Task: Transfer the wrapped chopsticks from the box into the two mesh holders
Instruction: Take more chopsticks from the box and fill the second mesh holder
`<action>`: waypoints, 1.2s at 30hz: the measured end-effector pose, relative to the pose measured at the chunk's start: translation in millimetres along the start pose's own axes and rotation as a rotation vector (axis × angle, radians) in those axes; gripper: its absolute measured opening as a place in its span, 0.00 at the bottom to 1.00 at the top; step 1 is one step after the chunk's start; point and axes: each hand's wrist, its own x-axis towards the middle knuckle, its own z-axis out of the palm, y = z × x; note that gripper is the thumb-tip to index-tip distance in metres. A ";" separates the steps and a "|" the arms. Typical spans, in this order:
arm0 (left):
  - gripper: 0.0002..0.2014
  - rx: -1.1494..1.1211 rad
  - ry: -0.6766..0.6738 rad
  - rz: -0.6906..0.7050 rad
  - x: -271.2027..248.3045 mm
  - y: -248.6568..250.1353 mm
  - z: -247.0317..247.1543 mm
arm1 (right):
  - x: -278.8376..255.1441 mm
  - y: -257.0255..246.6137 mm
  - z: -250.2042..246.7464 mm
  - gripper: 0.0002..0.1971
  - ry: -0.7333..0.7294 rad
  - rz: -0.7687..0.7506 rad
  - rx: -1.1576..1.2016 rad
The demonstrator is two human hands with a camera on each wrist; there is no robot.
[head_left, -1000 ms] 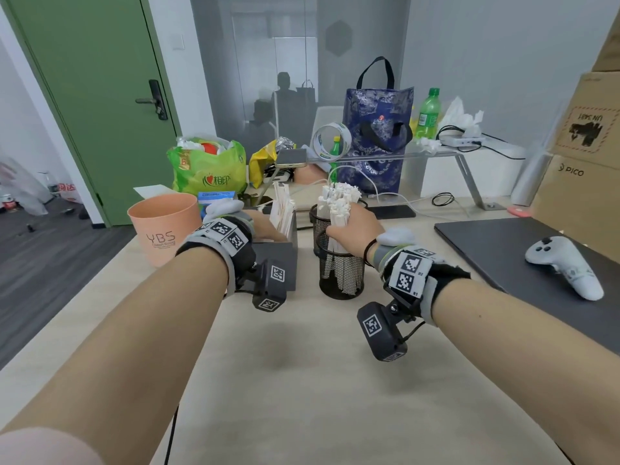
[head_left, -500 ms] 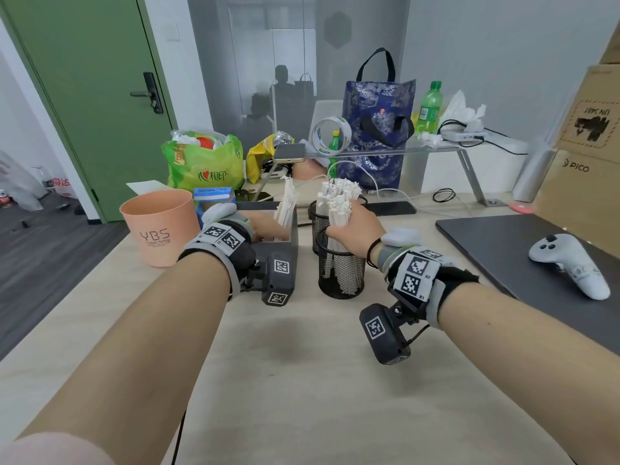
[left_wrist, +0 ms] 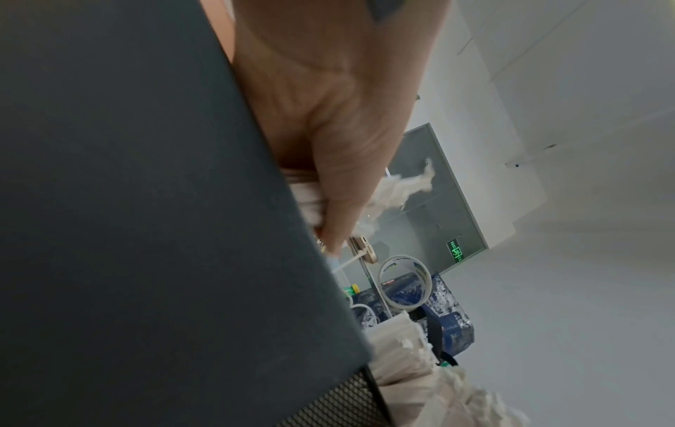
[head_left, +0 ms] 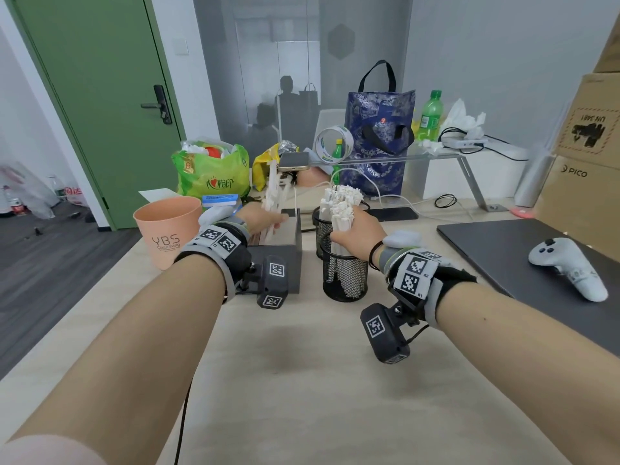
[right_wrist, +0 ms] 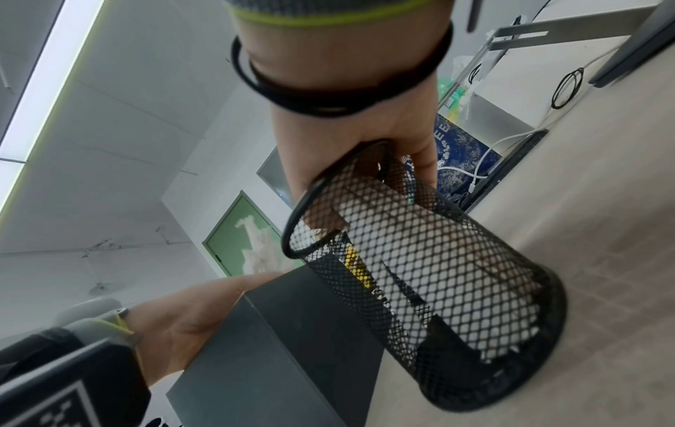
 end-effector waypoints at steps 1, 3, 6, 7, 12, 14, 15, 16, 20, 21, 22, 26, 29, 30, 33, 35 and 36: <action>0.16 0.094 -0.052 -0.025 -0.9 0.8 0.5 | 0.1 -0.1 0.1 0.24 0.003 0.004 0.000; 0.25 0.214 -0.080 -0.035 -1.6 3.4 2.2 | 0.9 0.2 0.7 0.24 0.001 0.011 0.000; 0.28 0.263 -0.084 -0.023 -2.0 11.9 4.3 | 1.7 1.4 2.1 0.24 -0.010 0.015 0.004; 0.25 0.264 -0.098 -0.025 0.1 16.6 5.7 | 2.0 1.6 2.1 0.24 -0.011 0.016 0.003; 0.24 0.296 -0.135 -0.004 5.7 27.0 16.2 | 2.7 3.1 3.2 0.24 -0.023 0.015 0.010; 0.26 0.274 -0.135 -0.013 7.9 26.0 18.7 | 3.2 3.8 3.1 0.25 -0.027 0.010 0.011; 0.27 0.254 -0.133 -0.016 9.2 25.7 18.8 | 3.6 4.0 3.2 0.25 -0.028 0.009 0.013; 0.28 0.234 -0.139 -0.018 10.1 25.6 18.0 | 3.8 4.1 3.3 0.25 -0.029 0.007 0.014; 0.32 0.160 -0.151 -0.035 10.0 24.2 13.0 | 4.2 3.1 1.2 0.24 -0.045 0.004 -0.001; 0.33 0.195 -0.143 -0.028 11.0 21.5 11.7 | 5.6 2.6 0.7 0.23 -0.050 0.005 -0.011; 0.34 0.243 -0.125 -0.025 11.0 17.4 10.4 | 5.6 2.1 0.1 0.21 -0.053 0.004 -0.019; 0.37 0.389 -0.076 -0.062 10.0 6.1 7.0 | 7.1 -1.6 -3.5 0.18 -0.071 -0.004 -0.053; 0.33 0.353 -0.070 -0.066 8.6 5.6 4.2 | 8.9 -6.1 -2.3 0.23 -0.092 -0.011 -0.102; 0.27 0.295 -0.053 -0.060 8.9 5.7 2.8 | 8.7 -7.9 -1.4 0.27 -0.107 -0.016 -0.128; 0.19 0.032 0.026 -0.048 11.7 4.2 -1.4 | 7.8 -12.1 2.2 0.31 -0.143 -0.016 -0.179; 0.18 -0.126 0.055 -0.020 12.7 3.9 -6.2 | 7.5 -13.4 -0.2 0.27 -0.123 0.005 -0.169; 0.17 -0.198 0.069 -0.011 10.9 3.6 -9.4 | 6.7 -14.6 -2.3 0.24 -0.101 0.014 -0.156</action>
